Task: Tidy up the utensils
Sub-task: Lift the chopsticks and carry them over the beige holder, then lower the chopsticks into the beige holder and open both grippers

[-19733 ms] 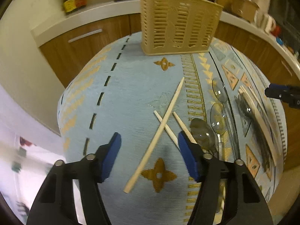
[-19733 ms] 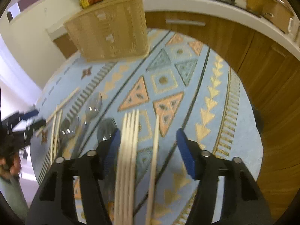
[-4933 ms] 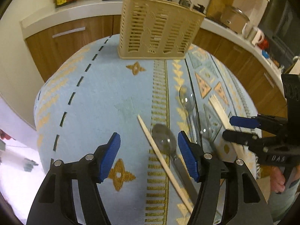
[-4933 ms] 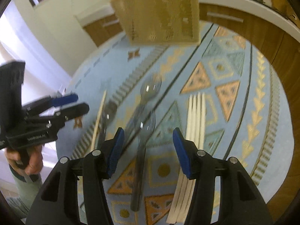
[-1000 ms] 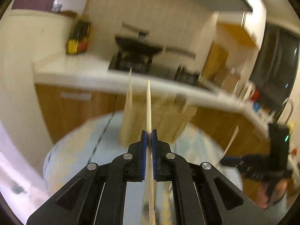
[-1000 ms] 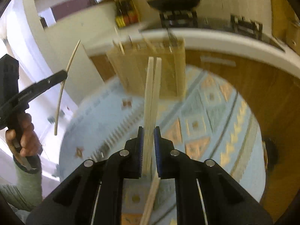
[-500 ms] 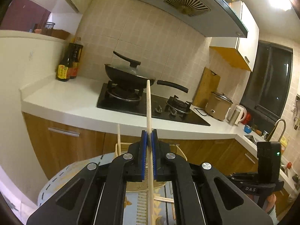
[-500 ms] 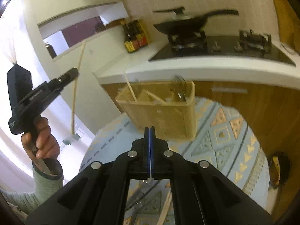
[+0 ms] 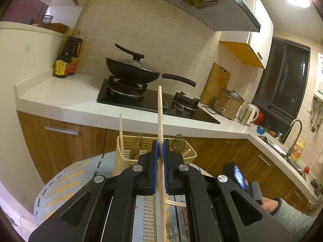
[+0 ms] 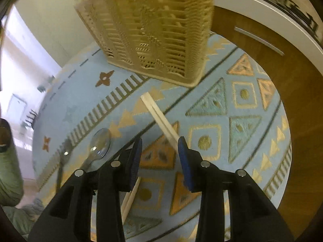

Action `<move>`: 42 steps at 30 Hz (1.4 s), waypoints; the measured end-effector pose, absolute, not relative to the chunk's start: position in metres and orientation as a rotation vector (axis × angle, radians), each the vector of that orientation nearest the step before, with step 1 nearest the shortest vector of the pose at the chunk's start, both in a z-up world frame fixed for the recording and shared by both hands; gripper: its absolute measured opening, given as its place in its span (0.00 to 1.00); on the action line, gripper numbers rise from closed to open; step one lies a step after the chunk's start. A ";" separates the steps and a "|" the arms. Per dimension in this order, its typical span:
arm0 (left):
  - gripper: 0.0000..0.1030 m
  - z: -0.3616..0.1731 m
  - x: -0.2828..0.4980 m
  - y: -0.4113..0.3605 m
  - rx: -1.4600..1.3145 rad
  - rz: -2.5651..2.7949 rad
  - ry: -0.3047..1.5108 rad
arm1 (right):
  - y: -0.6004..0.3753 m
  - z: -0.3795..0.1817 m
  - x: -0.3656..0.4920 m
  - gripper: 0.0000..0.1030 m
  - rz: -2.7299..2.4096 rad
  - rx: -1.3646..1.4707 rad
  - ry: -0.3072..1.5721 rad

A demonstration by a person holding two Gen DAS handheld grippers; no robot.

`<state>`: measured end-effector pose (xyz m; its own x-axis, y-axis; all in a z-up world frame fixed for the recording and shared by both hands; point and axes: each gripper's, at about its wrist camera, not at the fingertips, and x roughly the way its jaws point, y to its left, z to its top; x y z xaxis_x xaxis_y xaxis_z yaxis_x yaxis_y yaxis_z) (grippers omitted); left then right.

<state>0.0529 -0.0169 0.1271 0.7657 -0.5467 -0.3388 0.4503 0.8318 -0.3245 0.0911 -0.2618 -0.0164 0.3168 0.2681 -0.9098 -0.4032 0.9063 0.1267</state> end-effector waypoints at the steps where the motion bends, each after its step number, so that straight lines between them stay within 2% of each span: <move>1: 0.03 0.127 0.053 -0.018 -0.226 -0.548 0.438 | -0.258 -0.019 0.096 0.32 0.444 -0.153 1.169; 5: 0.03 0.127 0.052 -0.020 -0.212 -0.552 0.439 | -0.245 -0.036 0.111 0.32 0.418 -0.240 1.220; 6: 0.03 0.127 0.052 -0.020 -0.210 -0.552 0.438 | -0.244 -0.036 0.111 0.29 0.425 -0.253 1.207; 7: 0.03 0.127 0.053 -0.019 -0.213 -0.551 0.439 | -0.242 -0.036 0.111 0.17 0.424 -0.268 1.210; 12: 0.03 0.123 0.058 -0.014 -0.251 -0.559 0.451 | -0.238 -0.034 0.105 0.11 0.418 -0.321 1.197; 13: 0.03 0.122 0.059 -0.014 -0.258 -0.560 0.455 | -0.238 -0.034 0.104 0.09 0.410 -0.321 1.194; 14: 0.03 0.121 0.060 -0.014 -0.260 -0.560 0.457 | -0.240 -0.031 0.100 0.02 0.408 -0.307 1.186; 15: 0.03 0.121 0.059 -0.014 -0.261 -0.560 0.459 | -0.243 -0.025 0.095 0.00 0.418 -0.280 1.164; 22: 0.03 0.124 0.059 -0.016 -0.264 -0.567 0.443 | -0.271 0.024 0.045 0.00 0.488 -0.157 0.973; 24: 0.03 0.125 0.057 -0.017 -0.267 -0.571 0.442 | -0.275 0.027 0.044 0.00 0.497 -0.135 0.970; 26: 0.03 0.124 0.056 -0.018 -0.265 -0.574 0.440 | -0.277 0.018 0.048 0.06 0.499 -0.101 1.035; 27: 0.03 0.125 0.055 -0.018 -0.264 -0.576 0.439 | -0.278 0.012 0.055 0.16 0.496 -0.090 1.066; 28: 0.03 0.125 0.053 -0.019 -0.260 -0.579 0.436 | -0.278 0.004 0.058 0.32 0.487 -0.080 1.098; 29: 0.03 0.125 0.051 -0.018 -0.260 -0.583 0.433 | -0.277 0.001 0.061 0.39 0.481 -0.078 1.112; 31: 0.03 0.125 0.049 -0.017 -0.261 -0.588 0.430 | -0.275 -0.011 0.066 0.41 0.478 -0.086 1.124; 32: 0.03 0.125 0.049 -0.017 -0.260 -0.588 0.431 | -0.272 -0.019 0.071 0.39 0.459 -0.092 1.163; 33: 0.03 0.125 0.049 -0.016 -0.258 -0.588 0.431 | -0.271 -0.025 0.075 0.30 0.435 -0.088 1.192; 38: 0.03 0.126 0.049 -0.015 -0.257 -0.595 0.424 | -0.248 -0.035 0.088 0.28 0.383 -0.180 1.225; 39: 0.03 0.126 0.049 -0.015 -0.257 -0.596 0.425 | -0.242 -0.036 0.089 0.23 0.361 -0.218 1.221; 40: 0.03 0.126 0.049 -0.015 -0.257 -0.597 0.425 | -0.237 -0.035 0.089 0.13 0.349 -0.244 1.220; 42: 0.03 0.126 0.048 -0.015 -0.260 -0.597 0.424 | -0.232 -0.034 0.090 0.10 0.371 -0.246 1.239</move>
